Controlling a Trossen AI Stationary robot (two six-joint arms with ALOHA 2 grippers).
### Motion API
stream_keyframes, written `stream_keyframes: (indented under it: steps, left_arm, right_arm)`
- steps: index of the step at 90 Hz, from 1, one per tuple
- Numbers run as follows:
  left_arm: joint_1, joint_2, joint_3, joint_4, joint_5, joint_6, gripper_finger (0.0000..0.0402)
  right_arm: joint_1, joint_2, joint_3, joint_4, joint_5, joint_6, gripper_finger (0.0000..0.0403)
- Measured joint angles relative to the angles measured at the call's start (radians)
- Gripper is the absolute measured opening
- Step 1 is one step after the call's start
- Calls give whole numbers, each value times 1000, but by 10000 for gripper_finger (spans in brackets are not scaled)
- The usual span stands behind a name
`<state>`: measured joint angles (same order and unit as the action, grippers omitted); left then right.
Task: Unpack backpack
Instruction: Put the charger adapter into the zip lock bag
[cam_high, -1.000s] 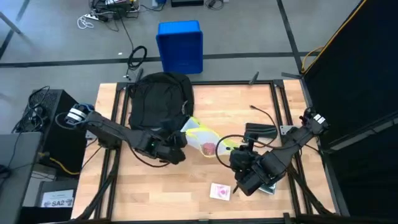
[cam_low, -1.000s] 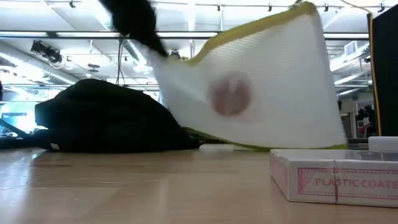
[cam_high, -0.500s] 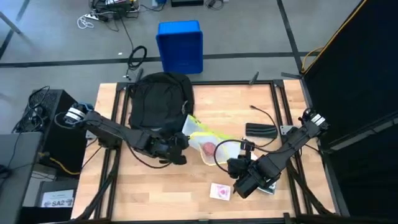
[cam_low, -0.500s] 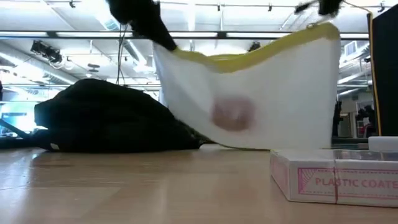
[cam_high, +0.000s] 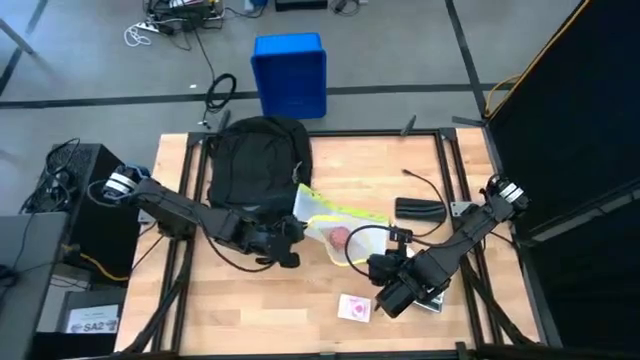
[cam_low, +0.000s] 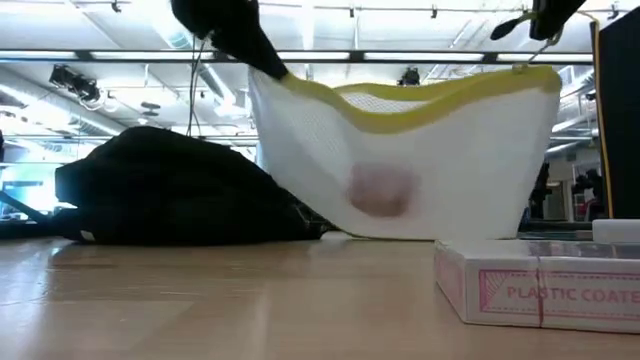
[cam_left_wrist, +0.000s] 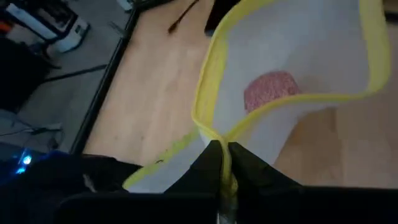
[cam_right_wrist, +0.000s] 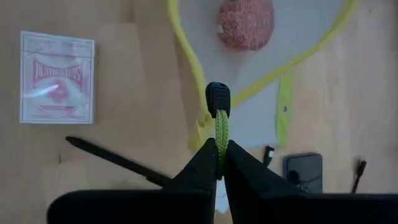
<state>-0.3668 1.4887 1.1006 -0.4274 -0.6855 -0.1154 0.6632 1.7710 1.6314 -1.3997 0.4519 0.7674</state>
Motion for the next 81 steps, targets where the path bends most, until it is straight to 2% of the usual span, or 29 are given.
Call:
stream_keyframes:
  steps: [9,18,28,36,52,63,73,81]
  left_arm:
    - [-6,7,-9,-28,21,-2,0]
    - [-12,1,-9,5,-21,-14,0]
    - [-3,26,-6,28,95,16,0]
    - [-1,45,-9,17,103,10,0]
    - [-1,57,-8,40,94,15,0]
    - [-1,55,-8,49,95,18,0]
    - [-1,56,-8,63,95,32,0]
    - [-1,56,-8,73,96,32,0]
  right_arm:
    - [0,0,0,4,-1,-1,0]
    - [1,0,0,5,5,-1,0]
    - [-1,1,0,12,39,0,1]
    - [-7,1,0,12,70,-1,14]
    - [-26,1,0,24,89,-21,78]
    - [-47,1,0,48,147,-27,133]
    - [-98,5,-37,185,161,-69,177]
    - [-143,11,-105,339,116,-149,206]
